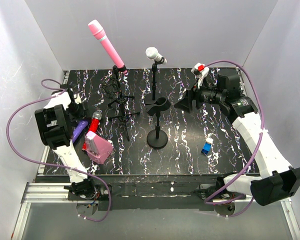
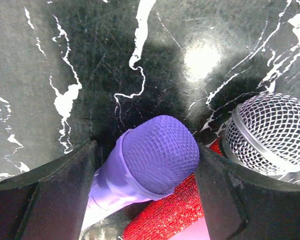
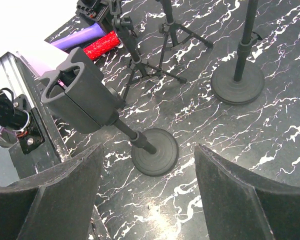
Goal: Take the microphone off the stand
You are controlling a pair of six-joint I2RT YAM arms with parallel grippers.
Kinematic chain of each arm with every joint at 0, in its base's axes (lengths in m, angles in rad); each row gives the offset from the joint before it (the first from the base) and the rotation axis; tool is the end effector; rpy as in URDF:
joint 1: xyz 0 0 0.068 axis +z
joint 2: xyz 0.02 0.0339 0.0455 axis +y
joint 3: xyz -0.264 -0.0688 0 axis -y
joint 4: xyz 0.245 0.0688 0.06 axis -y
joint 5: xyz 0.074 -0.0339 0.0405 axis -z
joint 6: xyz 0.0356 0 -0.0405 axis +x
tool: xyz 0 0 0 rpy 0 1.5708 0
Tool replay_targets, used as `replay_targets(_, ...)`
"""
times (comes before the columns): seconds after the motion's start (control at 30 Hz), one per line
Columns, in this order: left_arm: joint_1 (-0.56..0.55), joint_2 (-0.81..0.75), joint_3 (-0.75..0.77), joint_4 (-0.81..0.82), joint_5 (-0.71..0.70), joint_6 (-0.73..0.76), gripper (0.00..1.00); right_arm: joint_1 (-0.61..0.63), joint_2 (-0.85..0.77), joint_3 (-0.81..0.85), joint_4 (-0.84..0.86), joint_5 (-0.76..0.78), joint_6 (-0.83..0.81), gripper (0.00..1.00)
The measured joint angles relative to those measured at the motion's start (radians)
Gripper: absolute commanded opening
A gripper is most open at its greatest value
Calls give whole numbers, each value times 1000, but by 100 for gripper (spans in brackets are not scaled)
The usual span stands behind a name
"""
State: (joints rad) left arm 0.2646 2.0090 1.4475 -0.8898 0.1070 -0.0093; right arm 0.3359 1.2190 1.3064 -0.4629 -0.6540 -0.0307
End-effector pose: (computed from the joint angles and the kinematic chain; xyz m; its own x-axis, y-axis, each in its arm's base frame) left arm 0.3720 0.0969 0.1643 -0.9560 -0.2686 -0.1182 -0.2566 0.9606 -0.1071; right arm 0.2412 0.1071 0.4050 -0.3216 -0.1381 -0.9367 -0.8062 0.5588 0.1944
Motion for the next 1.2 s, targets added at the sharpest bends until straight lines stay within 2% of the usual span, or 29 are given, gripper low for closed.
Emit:
replay_targets(0.27,0,-61,-14,-19,43,-11,77,0,-8,-13,-1,5,-5,80)
replay_targets(0.6,-1,-439,4,-107,97,49,81,0,-84,-80,-13,16,-39,80)
replay_targets(0.7,0,-567,77,-142,230,135,82,0,-108,-122,-17,9,-33,79)
replay_targets(0.83,-21,-645,304,-192,489,236,87,0,-111,-178,-20,-13,-19,78)
replay_targets(0.87,-39,-650,366,-190,543,246,87,0,-108,-192,-25,-24,-13,78)
replay_targets(0.9,-102,-651,458,-181,604,246,87,0,-97,-212,-37,-48,-2,78)
replay_targets(1.03,-378,-569,639,-184,673,234,87,-1,-67,-262,-25,-95,46,77)
replay_targets(1.1,-473,-505,689,-183,701,236,87,-1,-63,-284,-21,-122,57,77)
replay_targets(1.2,-544,-425,710,-218,697,272,87,0,-56,-290,-7,-172,47,76)
